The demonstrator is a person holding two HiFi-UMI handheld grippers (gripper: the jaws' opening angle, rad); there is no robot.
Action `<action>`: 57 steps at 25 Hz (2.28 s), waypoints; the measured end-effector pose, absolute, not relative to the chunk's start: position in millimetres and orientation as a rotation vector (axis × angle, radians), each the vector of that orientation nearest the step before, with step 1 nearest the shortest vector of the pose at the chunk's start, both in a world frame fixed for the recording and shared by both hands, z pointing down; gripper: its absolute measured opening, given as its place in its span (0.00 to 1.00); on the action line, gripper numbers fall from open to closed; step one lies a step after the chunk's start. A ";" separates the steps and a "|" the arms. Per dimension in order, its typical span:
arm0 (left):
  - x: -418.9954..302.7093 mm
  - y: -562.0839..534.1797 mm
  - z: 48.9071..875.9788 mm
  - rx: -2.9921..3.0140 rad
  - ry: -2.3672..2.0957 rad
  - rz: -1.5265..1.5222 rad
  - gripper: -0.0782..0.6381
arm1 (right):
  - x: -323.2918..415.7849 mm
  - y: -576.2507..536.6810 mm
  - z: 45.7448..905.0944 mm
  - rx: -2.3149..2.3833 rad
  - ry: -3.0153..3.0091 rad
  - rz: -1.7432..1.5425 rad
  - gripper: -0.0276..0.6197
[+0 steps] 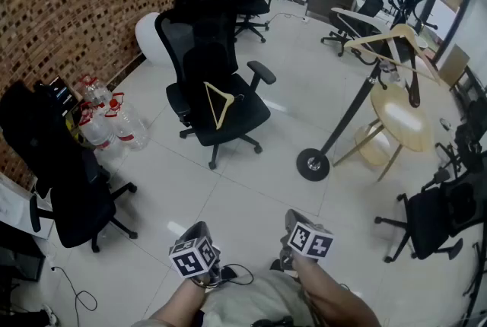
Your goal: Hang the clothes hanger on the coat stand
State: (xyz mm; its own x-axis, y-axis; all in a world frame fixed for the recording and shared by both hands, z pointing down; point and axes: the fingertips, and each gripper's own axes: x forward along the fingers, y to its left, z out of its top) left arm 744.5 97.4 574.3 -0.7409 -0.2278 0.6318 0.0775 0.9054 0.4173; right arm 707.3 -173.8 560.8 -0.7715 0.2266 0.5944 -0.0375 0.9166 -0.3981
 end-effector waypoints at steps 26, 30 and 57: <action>447.2 186.0 485.4 0.125 -2.681 -0.282 0.19 | 374.9 10.2 508.1 -0.565 -2.650 0.243 0.04; 386.4 208.3 490.6 0.115 -2.694 -0.266 0.19 | 313.4 37.6 514.4 -0.584 -2.646 0.230 0.10; 52.7 450.4 502.3 0.789 -2.560 -0.247 0.22 | 49.4 302.1 516.8 -0.099 -2.670 0.081 0.13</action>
State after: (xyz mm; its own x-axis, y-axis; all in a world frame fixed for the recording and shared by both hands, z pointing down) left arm 52.7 450.4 502.3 -0.7364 -0.5701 0.3642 -0.4899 0.8207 0.2941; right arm 49.4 302.1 516.8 -0.8895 0.0839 0.4491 0.0566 0.9957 -0.0740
